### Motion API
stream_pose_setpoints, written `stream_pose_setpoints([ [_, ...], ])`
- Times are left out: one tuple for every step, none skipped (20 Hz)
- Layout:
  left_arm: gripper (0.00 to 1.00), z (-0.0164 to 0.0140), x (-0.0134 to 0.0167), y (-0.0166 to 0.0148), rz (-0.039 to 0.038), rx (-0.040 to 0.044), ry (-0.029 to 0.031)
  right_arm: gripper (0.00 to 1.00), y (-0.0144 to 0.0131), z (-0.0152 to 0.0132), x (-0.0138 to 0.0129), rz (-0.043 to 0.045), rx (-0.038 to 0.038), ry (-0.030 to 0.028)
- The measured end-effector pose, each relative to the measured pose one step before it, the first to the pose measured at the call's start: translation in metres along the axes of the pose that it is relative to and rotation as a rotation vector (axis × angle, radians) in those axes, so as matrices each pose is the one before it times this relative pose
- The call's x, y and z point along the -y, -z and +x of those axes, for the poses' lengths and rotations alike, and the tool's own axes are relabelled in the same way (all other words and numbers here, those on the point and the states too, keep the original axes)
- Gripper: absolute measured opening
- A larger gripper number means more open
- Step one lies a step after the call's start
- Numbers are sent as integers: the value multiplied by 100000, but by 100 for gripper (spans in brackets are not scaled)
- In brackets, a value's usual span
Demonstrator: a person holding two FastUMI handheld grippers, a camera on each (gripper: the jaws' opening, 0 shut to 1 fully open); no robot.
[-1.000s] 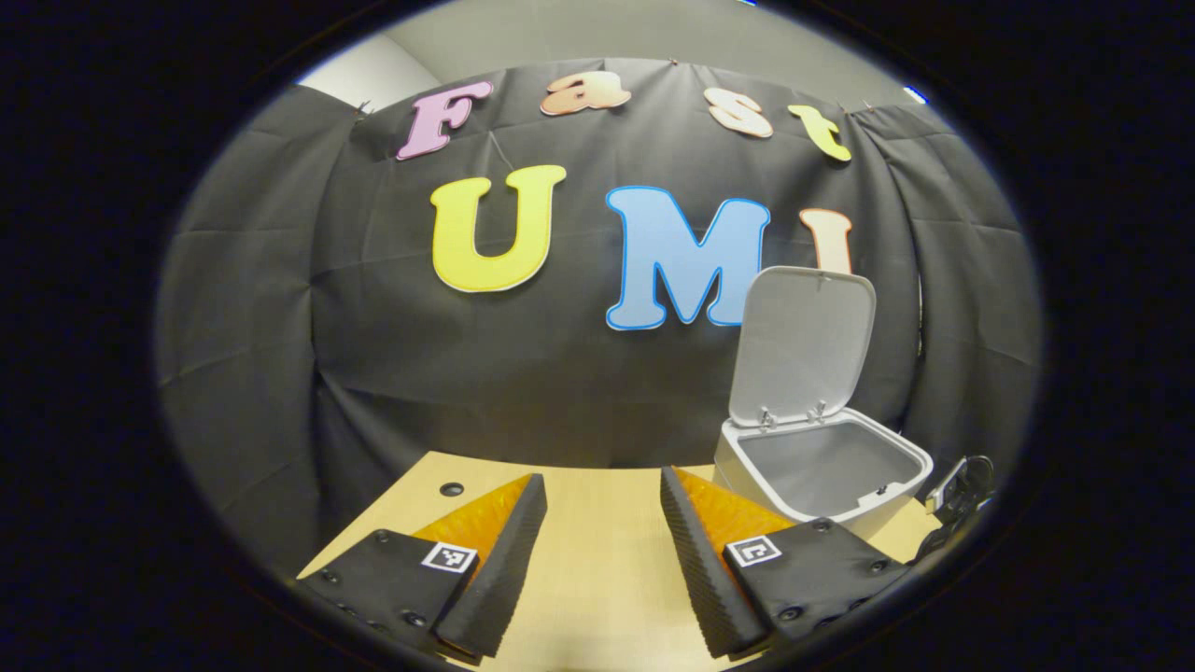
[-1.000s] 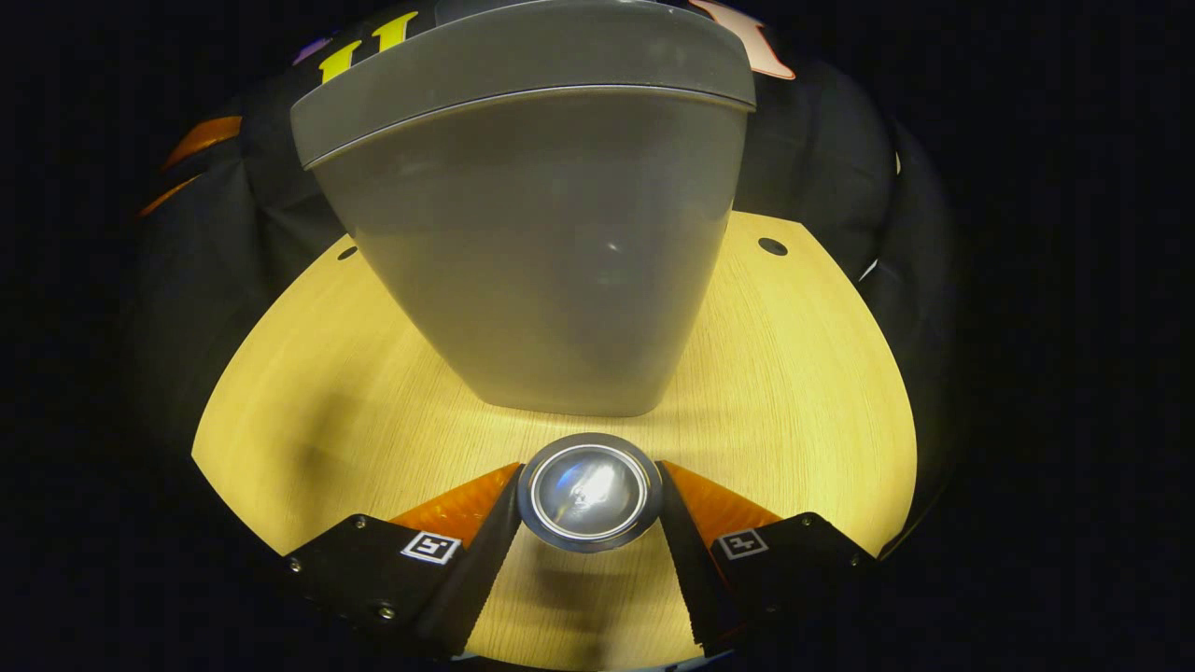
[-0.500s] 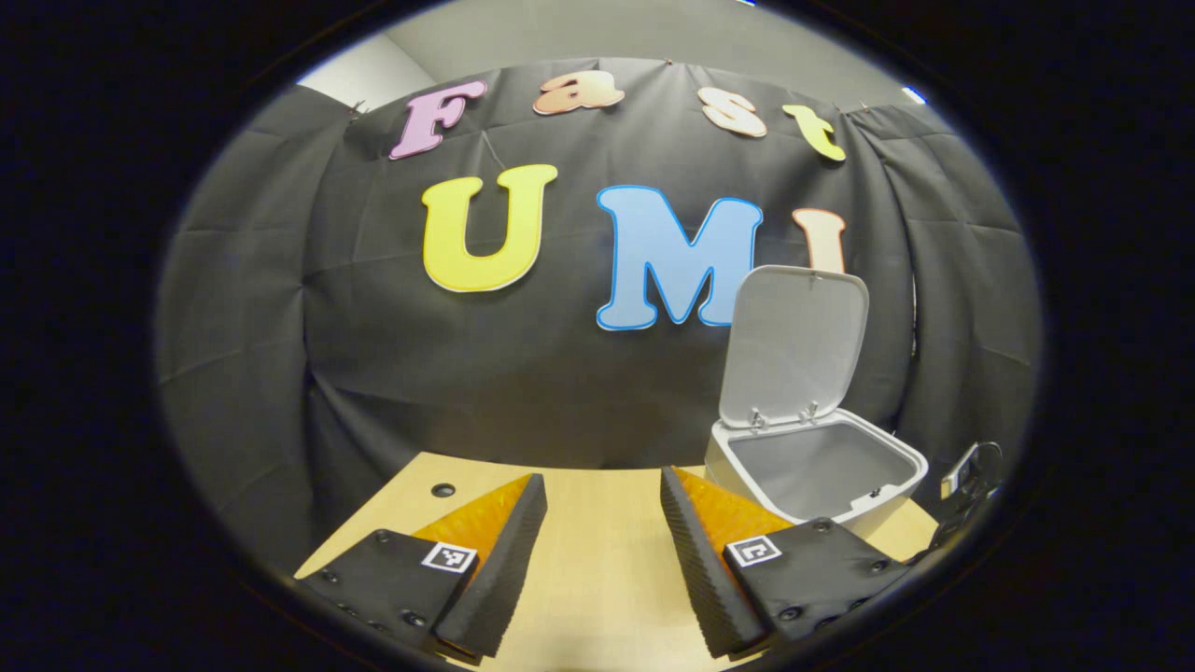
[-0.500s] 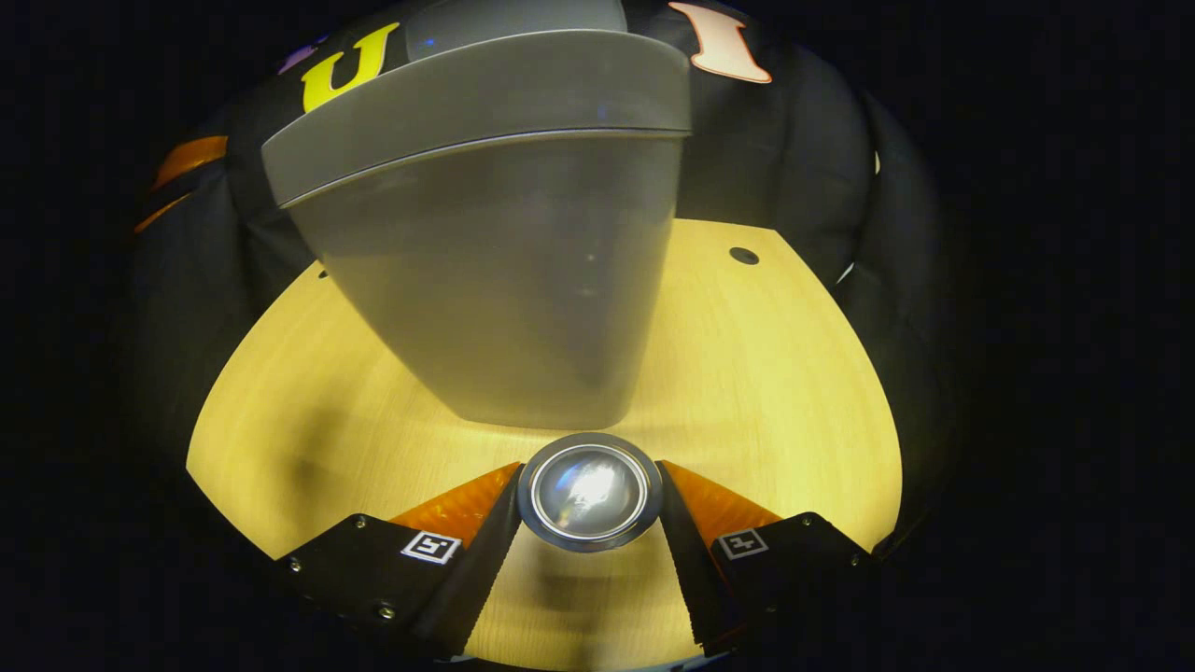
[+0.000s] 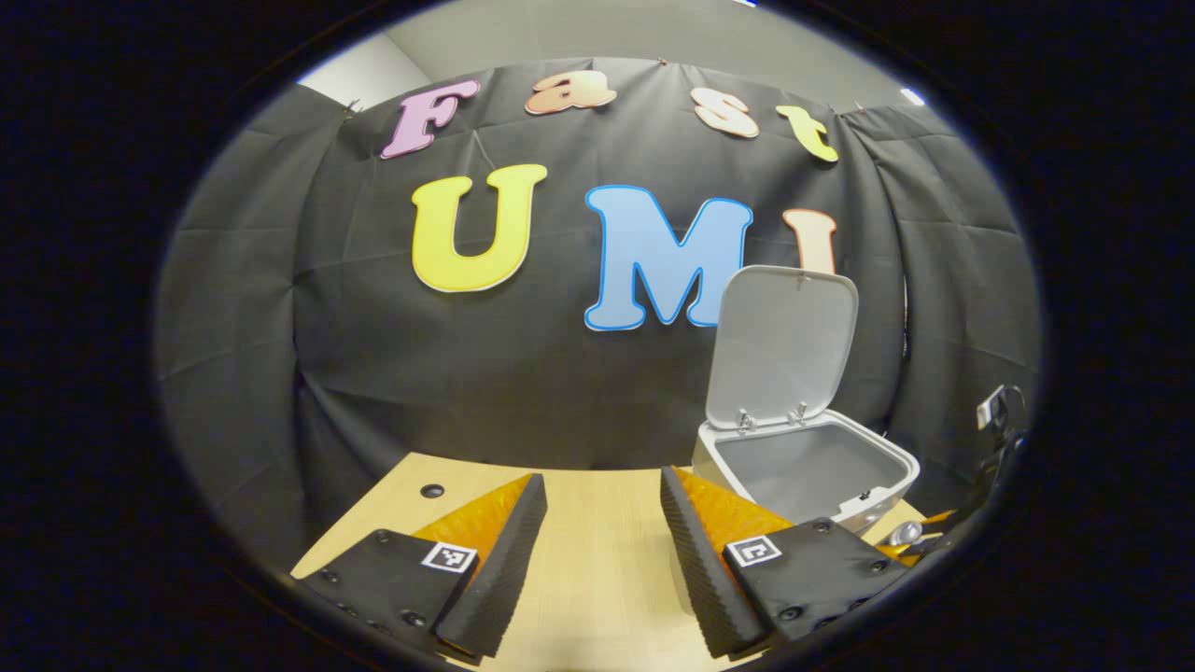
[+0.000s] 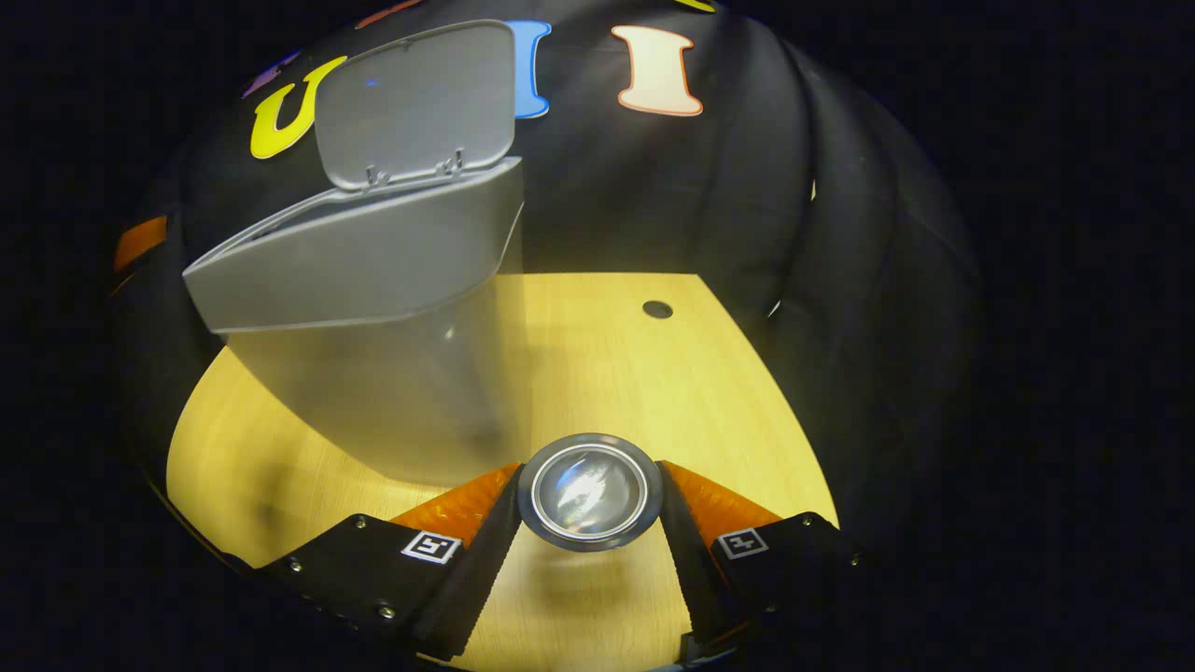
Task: Press the lid of the desktop garbage bin to open it, pick up the crumpled paper on the desktop and throw it into the bin, then pick up the pop can on the desktop and drop it into the bin, and finally close the garbage bin lid.
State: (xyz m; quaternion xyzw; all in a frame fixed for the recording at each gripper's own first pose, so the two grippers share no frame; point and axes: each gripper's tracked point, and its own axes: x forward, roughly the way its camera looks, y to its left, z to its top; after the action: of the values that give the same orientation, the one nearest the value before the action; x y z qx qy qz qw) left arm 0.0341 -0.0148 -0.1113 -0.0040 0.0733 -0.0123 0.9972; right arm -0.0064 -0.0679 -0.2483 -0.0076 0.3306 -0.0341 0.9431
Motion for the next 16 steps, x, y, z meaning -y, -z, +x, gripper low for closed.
stream_pose_setpoints([
  [85,-51,33,-23,48,-65,113,84,-766,-32,475,119,2188,1444],
  [85,70,-8,51,30,-45,82,85,-1100,-3,535,-35,2417,1515],
  [85,-8,0,12,10,3,74,85,-985,-2,365,102,2459,1501],
  [85,-28,45,-30,47,-12,89,84,-670,-129,133,-22,2522,1197],
  [85,27,-13,-31,71,-38,34,84,-747,-125,140,-22,2598,902],
  [85,6,-94,65,28,-80,-37,84,-835,107,144,13,2593,673],
  [85,14,-104,108,-51,-68,-113,84,-861,269,187,-62,2459,600],
  [85,33,-109,-7,-178,-58,-146,84,-972,142,127,-264,2799,592],
  [85,-28,-76,-4,-240,-172,-128,84,-927,135,183,-542,3083,942],
  [85,16,-39,40,-146,-65,-130,84,-1038,95,167,-676,3241,885],
  [82,-70,-77,14,-53,-66,-85,84,-1047,141,116,-569,3386,570],
  [82,17,-59,54,-14,-103,-111,84,-1081,157,63,-477,3466,445],
  [82,23,-135,-4,55,-8,-135,84,-976,51,-101,-240,3492,-30],
  [85,57,6,54,68,102,-231,84,-947,118,-228,-187,3423,-280],
  [85,54,-64,-4,55,74,-137,84,-943,221,-182,-293,3353,-370],
  [85,-36,-129,43,98,38,-156,84,-1092,61,-280,-20,3334,-737],
])
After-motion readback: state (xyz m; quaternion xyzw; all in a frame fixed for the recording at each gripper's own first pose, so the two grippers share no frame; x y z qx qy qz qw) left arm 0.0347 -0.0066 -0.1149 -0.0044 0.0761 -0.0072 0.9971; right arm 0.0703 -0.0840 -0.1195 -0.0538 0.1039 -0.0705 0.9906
